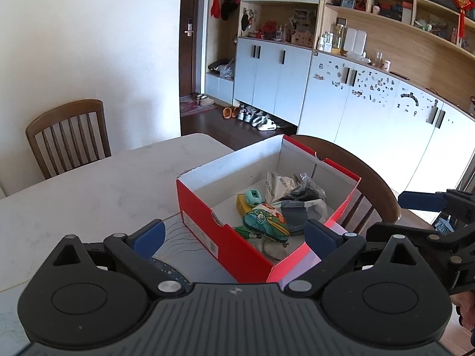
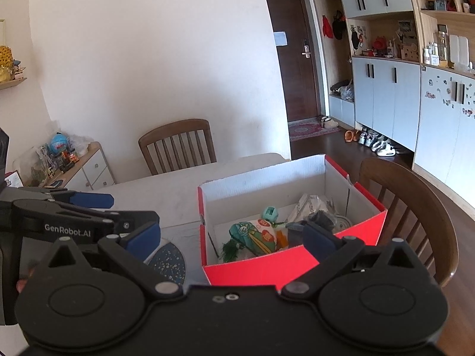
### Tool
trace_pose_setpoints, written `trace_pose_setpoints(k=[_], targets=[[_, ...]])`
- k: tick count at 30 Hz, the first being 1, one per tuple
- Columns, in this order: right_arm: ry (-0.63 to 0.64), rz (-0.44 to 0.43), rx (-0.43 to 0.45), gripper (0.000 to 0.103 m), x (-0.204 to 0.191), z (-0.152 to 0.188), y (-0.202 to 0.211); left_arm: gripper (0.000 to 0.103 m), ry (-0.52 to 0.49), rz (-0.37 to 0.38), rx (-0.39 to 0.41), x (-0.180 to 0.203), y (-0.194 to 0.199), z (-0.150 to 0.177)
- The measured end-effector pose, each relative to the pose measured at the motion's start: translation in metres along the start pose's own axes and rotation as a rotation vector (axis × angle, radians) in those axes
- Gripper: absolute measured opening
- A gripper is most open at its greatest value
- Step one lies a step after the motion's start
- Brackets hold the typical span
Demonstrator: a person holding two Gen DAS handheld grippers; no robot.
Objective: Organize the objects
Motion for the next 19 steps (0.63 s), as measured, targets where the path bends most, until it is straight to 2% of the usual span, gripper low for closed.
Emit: trace_pose_setpoints(k=[3,13,19], targets=[[-0.010,0.004,-0.002,0.102,0.0003,0.0026,0.0006,0.101,-0.005,-0.025,0.016,-0.0012,0.0032,-0.0006],[-0.026,0.015,-0.013,0.102,0.0010,0.0084,0.0016,0.101,-0.025,-0.042,0.022,-0.0013,0.0084,-0.0007],[-0.027,0.016,-0.014,0.102,0.0016,0.0094,0.0022,0.101,-0.011,-0.028,0.023,-0.0025,0.0099,-0.0016]])
Point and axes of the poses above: each gripper's, at about its wrist camera, not at the fingertips, and y roughly against the way its jaws point, x to its right, z to its underside, the point moved 7 cm from there along -y, roughly the way its jaws point, and after that the axes turned 8 degrees about y, right-handed, at the moved point
